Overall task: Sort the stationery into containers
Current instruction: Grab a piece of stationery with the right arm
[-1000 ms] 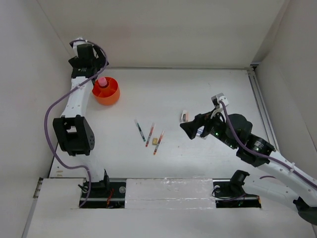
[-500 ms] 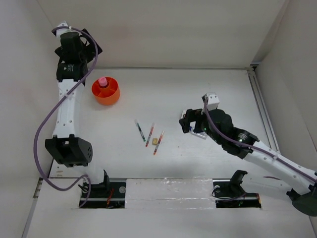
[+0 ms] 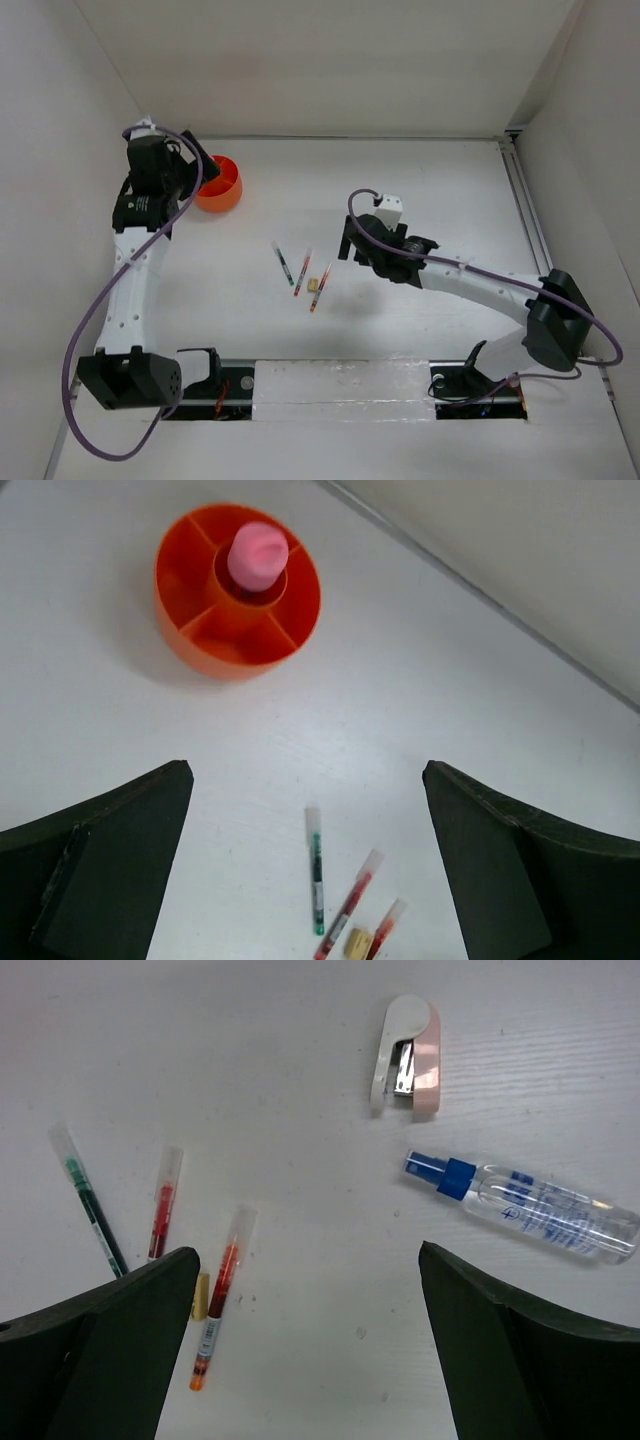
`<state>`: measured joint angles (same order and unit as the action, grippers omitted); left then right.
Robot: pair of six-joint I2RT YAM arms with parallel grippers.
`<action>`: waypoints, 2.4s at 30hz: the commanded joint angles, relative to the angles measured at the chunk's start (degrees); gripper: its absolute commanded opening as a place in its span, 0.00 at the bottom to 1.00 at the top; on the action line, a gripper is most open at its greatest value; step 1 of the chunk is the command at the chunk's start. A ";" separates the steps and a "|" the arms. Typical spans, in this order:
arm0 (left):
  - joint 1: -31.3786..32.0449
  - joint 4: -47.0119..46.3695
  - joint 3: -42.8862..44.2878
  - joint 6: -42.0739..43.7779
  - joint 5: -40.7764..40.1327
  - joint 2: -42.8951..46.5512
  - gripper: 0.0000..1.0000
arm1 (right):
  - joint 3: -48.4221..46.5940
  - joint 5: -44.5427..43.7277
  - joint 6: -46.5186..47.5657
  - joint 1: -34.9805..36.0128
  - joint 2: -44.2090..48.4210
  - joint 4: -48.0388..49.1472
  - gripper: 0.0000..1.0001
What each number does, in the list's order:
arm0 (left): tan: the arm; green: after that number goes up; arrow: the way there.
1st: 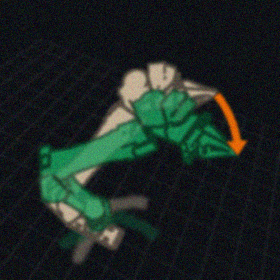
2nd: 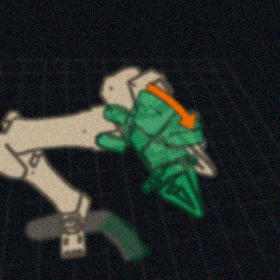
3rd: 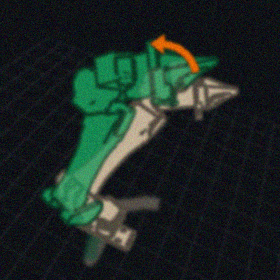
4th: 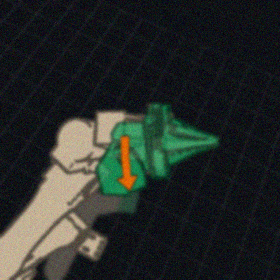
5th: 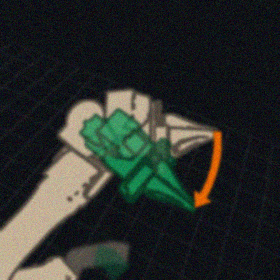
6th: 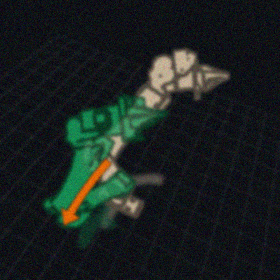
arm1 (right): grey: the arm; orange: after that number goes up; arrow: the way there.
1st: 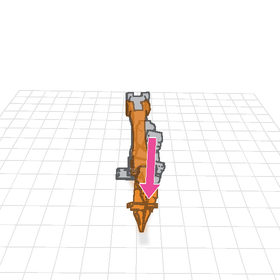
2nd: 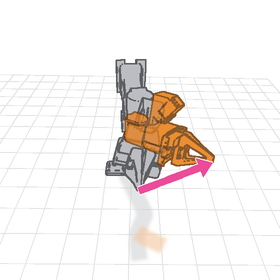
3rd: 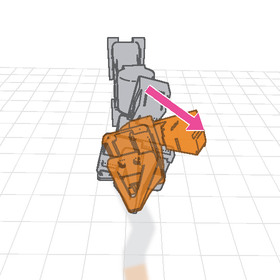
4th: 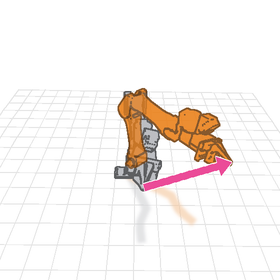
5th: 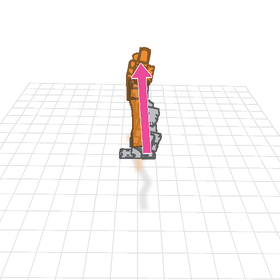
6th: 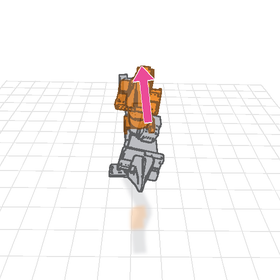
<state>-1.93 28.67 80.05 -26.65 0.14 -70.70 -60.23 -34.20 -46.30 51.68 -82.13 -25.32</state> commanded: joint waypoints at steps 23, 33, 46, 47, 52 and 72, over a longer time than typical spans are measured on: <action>0.53 -9.86 -20.90 0.38 8.38 17.52 1.00 | -9.55 -0.87 -21.89 15.29 -16.30 -4.73 0.69; 0.53 -10.38 -20.90 0.38 8.91 18.05 1.00 | -10.61 -2.02 -23.66 15.91 -20.79 -6.50 0.66; 0.53 -10.38 -20.90 0.38 8.39 18.05 1.00 | -12.46 -0.79 -22.07 15.91 -26.15 -4.74 0.64; 0.53 -10.38 -20.90 0.38 8.38 18.05 1.00 | -12.46 -0.79 -22.07 15.91 -26.15 -4.74 0.64; 0.53 -10.38 -20.90 0.38 8.38 18.05 1.00 | -11.84 0.35 -22.07 15.91 -27.82 -5.26 0.63; 0.53 -9.86 -20.90 0.38 4.96 18.05 1.00 | -6.41 2.55 -24.88 15.91 -29.76 -6.06 0.00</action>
<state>-1.58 20.75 59.59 -26.63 5.82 -54.02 -70.37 -34.68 -68.79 67.48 -109.89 -30.59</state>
